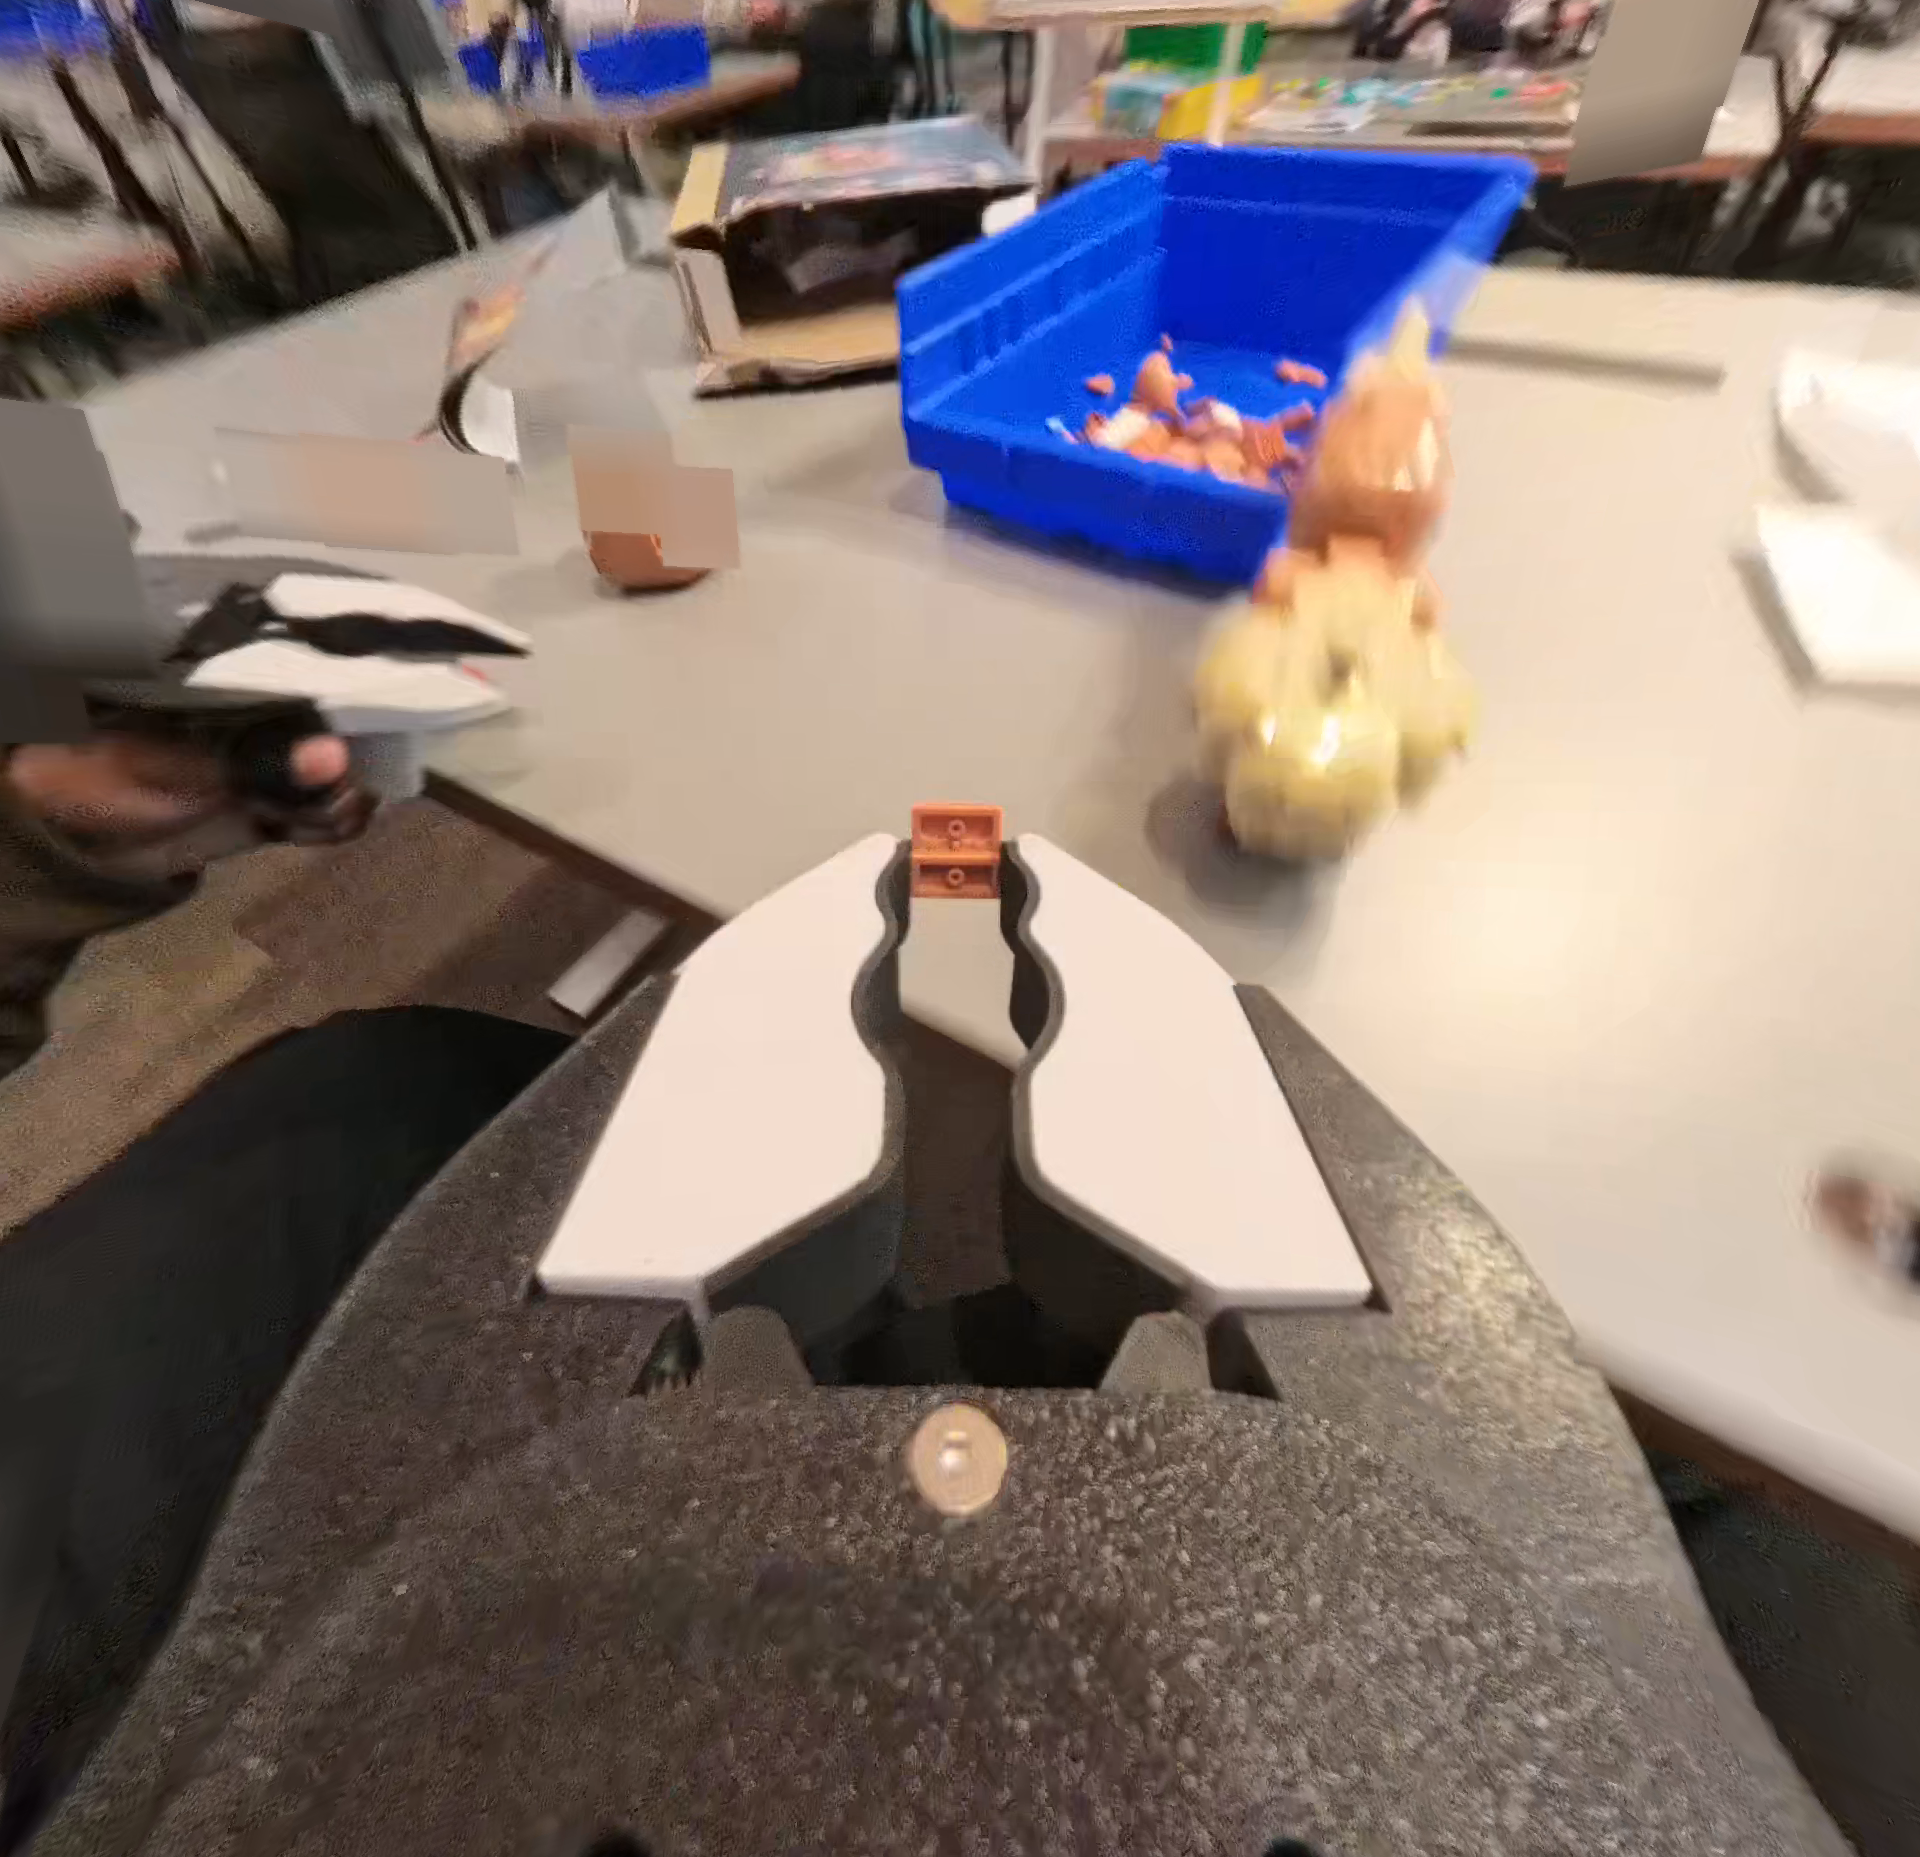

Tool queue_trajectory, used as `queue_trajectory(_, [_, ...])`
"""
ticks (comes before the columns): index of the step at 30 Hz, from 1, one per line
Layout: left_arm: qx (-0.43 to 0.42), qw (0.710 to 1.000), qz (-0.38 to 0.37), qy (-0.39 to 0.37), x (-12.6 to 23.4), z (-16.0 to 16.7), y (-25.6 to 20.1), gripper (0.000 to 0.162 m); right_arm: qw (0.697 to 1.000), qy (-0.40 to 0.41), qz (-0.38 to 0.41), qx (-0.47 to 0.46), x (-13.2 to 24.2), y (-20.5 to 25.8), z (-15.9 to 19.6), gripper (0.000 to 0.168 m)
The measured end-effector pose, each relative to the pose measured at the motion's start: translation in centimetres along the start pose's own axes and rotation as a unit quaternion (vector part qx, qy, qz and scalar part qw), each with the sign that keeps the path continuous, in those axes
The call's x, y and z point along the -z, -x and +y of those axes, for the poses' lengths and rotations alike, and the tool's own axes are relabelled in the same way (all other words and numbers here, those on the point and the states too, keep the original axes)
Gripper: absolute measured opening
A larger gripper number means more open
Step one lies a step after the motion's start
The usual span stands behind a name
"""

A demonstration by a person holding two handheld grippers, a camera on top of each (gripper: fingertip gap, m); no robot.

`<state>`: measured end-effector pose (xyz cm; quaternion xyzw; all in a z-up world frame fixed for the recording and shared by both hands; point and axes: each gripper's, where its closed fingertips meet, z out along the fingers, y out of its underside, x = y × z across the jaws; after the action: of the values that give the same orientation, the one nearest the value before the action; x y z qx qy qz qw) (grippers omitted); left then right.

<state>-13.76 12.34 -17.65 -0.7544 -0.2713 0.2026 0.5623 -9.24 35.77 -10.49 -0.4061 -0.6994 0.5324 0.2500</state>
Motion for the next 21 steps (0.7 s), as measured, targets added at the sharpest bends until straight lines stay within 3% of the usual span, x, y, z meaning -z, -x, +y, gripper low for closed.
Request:
queue_trajectory(3, [0.037, 0.991, -0.016, -0.124, 2.8, -0.5, 1.1, 0.007, 0.994, 0.049, 0.01, 0.095, -7.9, 0.3, -7.6, 0.015])
queue_trajectory(6, [0.058, 0.989, -0.015, -0.135, 4.2, -0.4, 0.5, 0.011, 0.99, 0.082, 0.032, 0.111, -16.9, -2.2, -12.8, 0.015])
queue_trajectory(11, [0.036, 0.99, 0.003, -0.138, 5.5, -3.0, 0.6, 0.022, 0.987, 0.134, 0.045, 0.077, -26.9, -4.8, -15.0, 0.026])
queue_trajectory(14, [0.043, 0.991, 0.014, -0.129, 5.9, -5.5, 2.7, 0.027, 0.981, 0.162, 0.05, 0.098, -29.7, -5.8, -14.8, 0.036])
queue_trajectory(16, [0.034, 0.991, 0.02, -0.126, 6.1, -7.4, 4.4, 0.03, 0.981, 0.156, 0.048, 0.101, -29.7, -5.8, -15.2, 0.039])
queue_trajectory(19, [0.006, 0.992, 0.013, -0.122, 6.1, -9.4, 7.3, 0.036, 0.989, 0.115, -0.012, 0.09, -28.1, -2.7, -15.2, 0.036])
queue_trajectory(21, [-0.015, 0.994, 0.001, -0.106, 5.7, -9.6, 9.3, 0.04, 0.987, 0.107, -0.071, 0.096, -26.9, 1.0, -13.1, 0.036])
